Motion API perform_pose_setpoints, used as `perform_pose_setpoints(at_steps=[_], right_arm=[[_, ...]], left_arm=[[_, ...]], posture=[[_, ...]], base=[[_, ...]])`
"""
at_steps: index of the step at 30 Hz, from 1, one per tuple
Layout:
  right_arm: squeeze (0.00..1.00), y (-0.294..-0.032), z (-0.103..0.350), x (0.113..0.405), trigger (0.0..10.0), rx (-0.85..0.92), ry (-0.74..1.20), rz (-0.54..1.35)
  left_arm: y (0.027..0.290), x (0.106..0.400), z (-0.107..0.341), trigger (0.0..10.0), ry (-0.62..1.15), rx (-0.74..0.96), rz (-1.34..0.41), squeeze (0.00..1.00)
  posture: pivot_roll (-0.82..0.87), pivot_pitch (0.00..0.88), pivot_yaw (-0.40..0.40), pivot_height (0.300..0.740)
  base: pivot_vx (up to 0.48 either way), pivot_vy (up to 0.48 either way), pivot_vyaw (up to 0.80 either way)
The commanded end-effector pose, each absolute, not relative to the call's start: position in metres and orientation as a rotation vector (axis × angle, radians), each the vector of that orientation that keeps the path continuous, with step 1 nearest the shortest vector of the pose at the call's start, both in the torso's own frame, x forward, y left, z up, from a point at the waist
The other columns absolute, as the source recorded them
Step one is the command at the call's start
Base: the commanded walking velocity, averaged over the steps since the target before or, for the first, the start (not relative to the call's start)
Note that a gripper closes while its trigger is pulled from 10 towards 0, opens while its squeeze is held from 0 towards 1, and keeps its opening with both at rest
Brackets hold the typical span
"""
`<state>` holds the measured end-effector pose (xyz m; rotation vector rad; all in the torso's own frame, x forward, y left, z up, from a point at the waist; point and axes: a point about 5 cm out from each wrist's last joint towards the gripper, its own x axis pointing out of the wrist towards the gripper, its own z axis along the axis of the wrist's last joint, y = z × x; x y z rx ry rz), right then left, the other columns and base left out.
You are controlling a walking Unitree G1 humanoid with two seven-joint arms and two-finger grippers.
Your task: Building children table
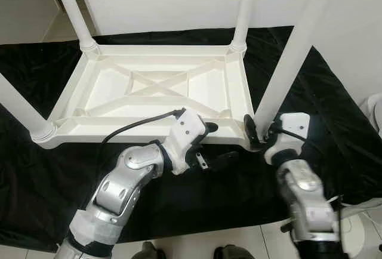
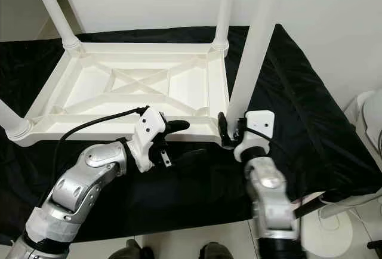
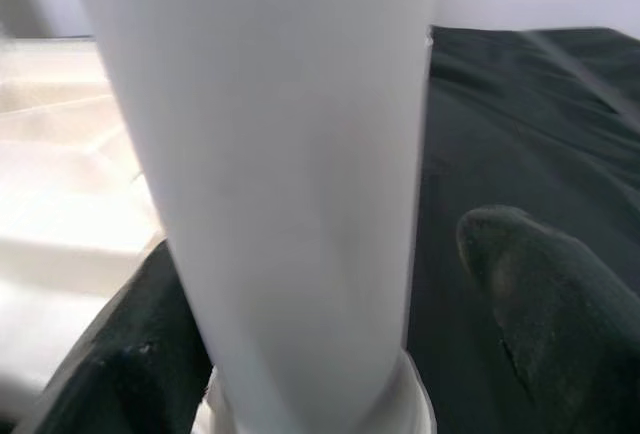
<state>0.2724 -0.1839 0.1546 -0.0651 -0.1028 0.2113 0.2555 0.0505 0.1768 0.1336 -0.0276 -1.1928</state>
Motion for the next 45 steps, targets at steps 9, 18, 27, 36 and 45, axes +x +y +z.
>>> perform_pose_setpoints(at_steps=[9,18,27,36,45], right_arm=[[0.0,-0.181,0.157,0.29,10.0,-0.133,-0.098,0.56],[0.0,-0.177,0.147,0.304,0.0,-0.161,-0.053,0.67],[0.0,-0.18,0.136,0.301,0.0,-0.144,-0.042,0.687],[0.0,-0.181,0.137,0.302,10.0,-0.098,-0.088,0.508],[0.0,-0.172,0.138,0.298,10.0,-0.028,-0.088,0.145]], left_arm=[[0.049,0.26,0.174,10.0,-0.02,0.152,-1.184,0.0],[0.049,0.259,0.174,10.0,-0.025,0.154,-1.178,0.0],[0.052,0.26,0.171,10.0,-0.018,0.163,-1.174,0.0],[0.051,0.264,0.17,10.0,-0.017,0.168,-1.171,0.0],[0.052,0.272,0.166,10.0,-0.022,0.166,-1.129,0.0]], posture=[[-0.17,0.05,0.066,0.74],[-0.14,0.026,0.058,0.74],[-0.14,0.019,0.069,0.74],[-0.16,0.021,0.072,0.74],[-0.16,0.018,0.071,0.74]], base=[[0.0,0.0,0.0],[0.0,0.0,0.0],[0.0,0.0,0.0],[0.0,0.0,0.0],[0.0,0.0,0.0]])
